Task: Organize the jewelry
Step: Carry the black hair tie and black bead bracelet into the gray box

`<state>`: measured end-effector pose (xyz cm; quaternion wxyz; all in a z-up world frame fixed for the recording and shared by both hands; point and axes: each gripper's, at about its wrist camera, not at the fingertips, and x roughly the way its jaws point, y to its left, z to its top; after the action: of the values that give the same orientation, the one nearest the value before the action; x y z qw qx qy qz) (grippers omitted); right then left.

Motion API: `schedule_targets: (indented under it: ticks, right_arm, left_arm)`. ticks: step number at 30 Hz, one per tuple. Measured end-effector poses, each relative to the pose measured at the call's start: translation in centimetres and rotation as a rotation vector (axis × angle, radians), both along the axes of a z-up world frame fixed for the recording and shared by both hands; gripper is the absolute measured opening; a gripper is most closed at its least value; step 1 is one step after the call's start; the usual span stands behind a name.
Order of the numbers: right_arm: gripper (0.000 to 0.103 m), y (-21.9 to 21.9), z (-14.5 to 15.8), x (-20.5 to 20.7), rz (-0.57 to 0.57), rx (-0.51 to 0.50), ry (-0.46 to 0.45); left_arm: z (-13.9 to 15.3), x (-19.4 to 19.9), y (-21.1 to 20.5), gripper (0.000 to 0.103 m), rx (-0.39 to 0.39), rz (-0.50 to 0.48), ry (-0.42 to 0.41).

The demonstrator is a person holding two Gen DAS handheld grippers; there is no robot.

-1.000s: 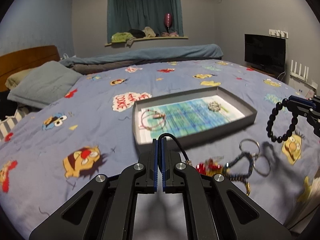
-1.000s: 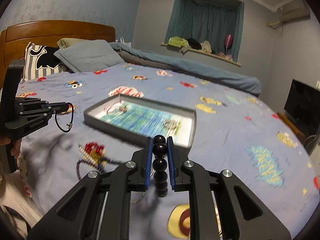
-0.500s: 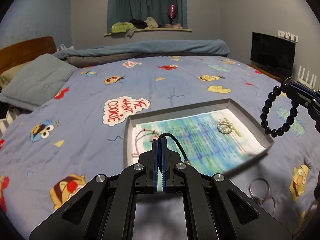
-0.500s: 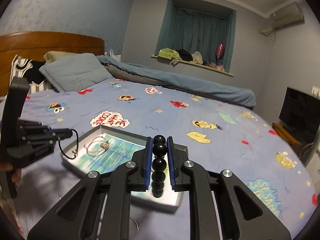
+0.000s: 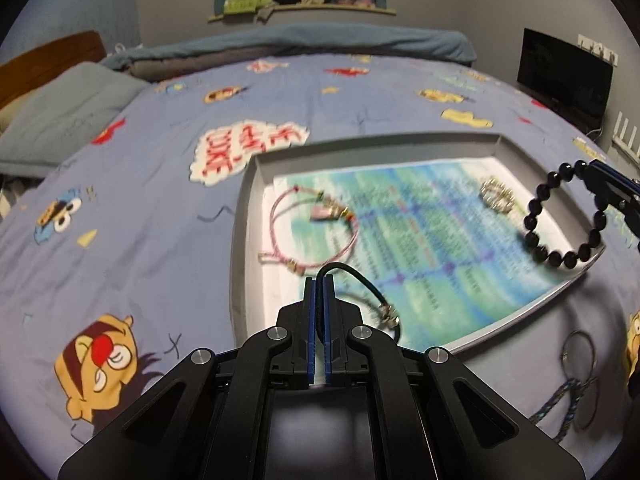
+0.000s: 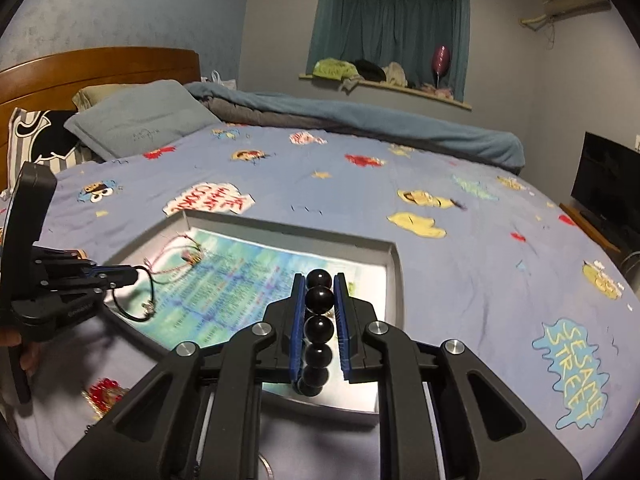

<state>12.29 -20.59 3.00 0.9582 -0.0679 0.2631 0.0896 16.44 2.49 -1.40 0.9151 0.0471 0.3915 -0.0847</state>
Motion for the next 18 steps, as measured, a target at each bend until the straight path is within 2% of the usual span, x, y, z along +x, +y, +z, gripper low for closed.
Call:
schedule_targets:
  ticks: [4,18]
  right_arm:
    - [0.014,-0.6,-0.8,0.4,-0.008,0.009,0.038]
    - [0.014,-1.0,-3.2,1.8,-0.03,0.006,0.184]
  left_arm:
    - [-0.3,0.3,0.8,0.004,-0.016,0.014,0.007]
    - [-0.4,0.4,0.6,0.004,0.0,0.022,-0.001]
